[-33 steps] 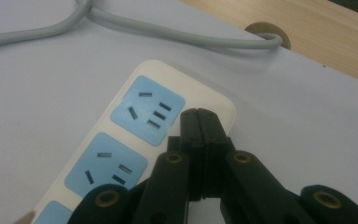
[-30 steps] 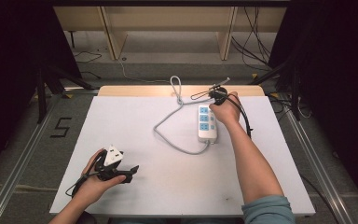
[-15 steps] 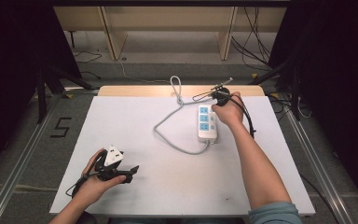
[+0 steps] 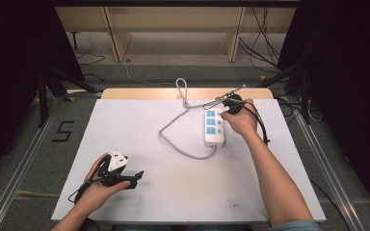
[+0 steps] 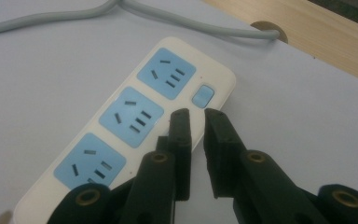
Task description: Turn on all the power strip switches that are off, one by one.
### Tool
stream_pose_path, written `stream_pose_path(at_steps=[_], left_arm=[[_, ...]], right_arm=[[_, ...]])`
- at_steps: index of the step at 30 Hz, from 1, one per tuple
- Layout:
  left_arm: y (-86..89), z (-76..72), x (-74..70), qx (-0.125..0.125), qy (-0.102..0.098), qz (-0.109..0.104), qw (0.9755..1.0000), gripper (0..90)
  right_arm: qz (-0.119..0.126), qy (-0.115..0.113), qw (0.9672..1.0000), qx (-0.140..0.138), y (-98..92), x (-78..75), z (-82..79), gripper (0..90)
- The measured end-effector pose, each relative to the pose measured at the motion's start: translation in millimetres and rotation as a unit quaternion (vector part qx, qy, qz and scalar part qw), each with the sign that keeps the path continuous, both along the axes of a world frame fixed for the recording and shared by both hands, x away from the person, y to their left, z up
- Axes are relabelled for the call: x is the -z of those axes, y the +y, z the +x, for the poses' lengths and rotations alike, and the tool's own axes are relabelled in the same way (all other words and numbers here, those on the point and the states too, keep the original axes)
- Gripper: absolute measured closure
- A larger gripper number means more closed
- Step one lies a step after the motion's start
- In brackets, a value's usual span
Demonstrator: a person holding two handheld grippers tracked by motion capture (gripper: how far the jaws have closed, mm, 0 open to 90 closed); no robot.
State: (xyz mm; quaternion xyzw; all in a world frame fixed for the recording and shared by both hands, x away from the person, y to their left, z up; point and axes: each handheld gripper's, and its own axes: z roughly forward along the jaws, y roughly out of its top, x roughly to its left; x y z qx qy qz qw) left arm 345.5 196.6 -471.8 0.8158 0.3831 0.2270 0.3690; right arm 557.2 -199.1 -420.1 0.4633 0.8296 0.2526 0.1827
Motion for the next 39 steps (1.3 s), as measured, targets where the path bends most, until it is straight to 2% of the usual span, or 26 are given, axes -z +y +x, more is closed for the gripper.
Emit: stream_pose_path(at_steps=[17,31,39], left_arm=[[0.4,0.3,0.2,-0.002,0.0,0.0,1.0,20.8],[0.3,0.4,0.4,-0.002,0.001,0.001,1.0,20.7],[0.0,0.3,0.4,-0.001,0.001,0.004,1.0,20.7]], right_arm=[[-0.001,-0.009,0.9997,-0.021,-4.3,-3.5,-21.6,75.9],[0.015,-0.019,0.999,-0.039,-6.7,-3.7,-48.2,71.2],[0.029,-0.024,0.9985,-0.04,-9.8,-2.8,-66.2,67.7]])
